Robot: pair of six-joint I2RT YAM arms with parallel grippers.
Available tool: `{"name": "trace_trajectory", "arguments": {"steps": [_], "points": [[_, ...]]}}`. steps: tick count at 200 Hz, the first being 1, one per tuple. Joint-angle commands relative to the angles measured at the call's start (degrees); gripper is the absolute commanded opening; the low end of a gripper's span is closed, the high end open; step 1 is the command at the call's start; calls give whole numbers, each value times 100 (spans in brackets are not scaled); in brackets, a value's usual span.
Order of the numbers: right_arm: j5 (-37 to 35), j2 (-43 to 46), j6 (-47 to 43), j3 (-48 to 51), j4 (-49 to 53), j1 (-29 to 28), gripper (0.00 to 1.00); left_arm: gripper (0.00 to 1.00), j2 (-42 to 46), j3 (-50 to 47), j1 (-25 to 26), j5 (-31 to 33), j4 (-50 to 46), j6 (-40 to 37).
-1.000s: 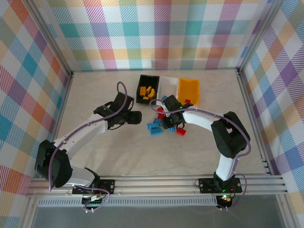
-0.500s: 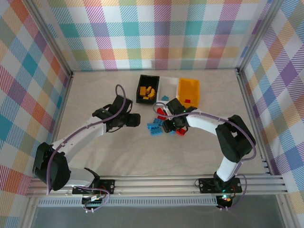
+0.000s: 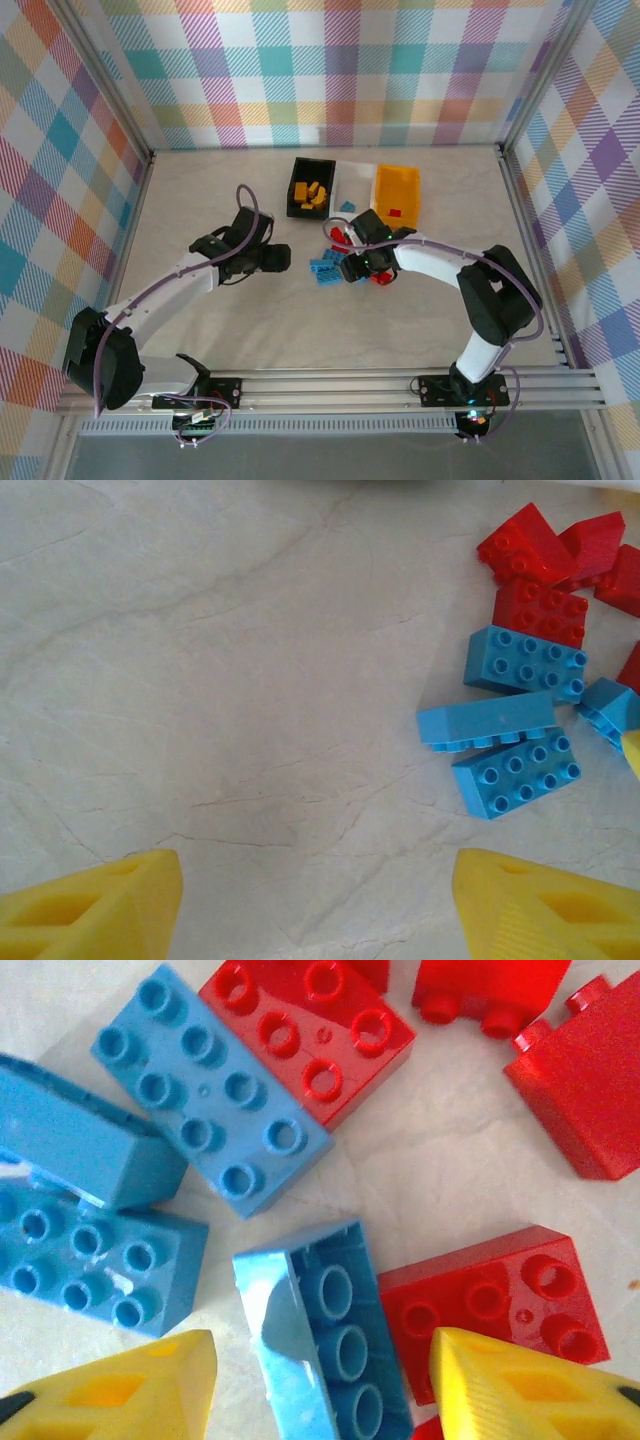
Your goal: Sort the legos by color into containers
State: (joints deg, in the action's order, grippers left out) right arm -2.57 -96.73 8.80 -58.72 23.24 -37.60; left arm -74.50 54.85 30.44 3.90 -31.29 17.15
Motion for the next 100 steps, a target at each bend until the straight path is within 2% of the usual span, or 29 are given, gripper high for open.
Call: {"name": "trace_trajectory", "arguments": {"steps": [1,67,100], "points": [[-70,341,72,80,147,-195,59,72,177,-53,-69,-91,97,69],[-283,84,28,106,283,-273,60,72,271,-137,-90,-170,123,93],[-531,-124,-15,78,264,-282,57,72,359,-194,-108,-188,94,86]]}}
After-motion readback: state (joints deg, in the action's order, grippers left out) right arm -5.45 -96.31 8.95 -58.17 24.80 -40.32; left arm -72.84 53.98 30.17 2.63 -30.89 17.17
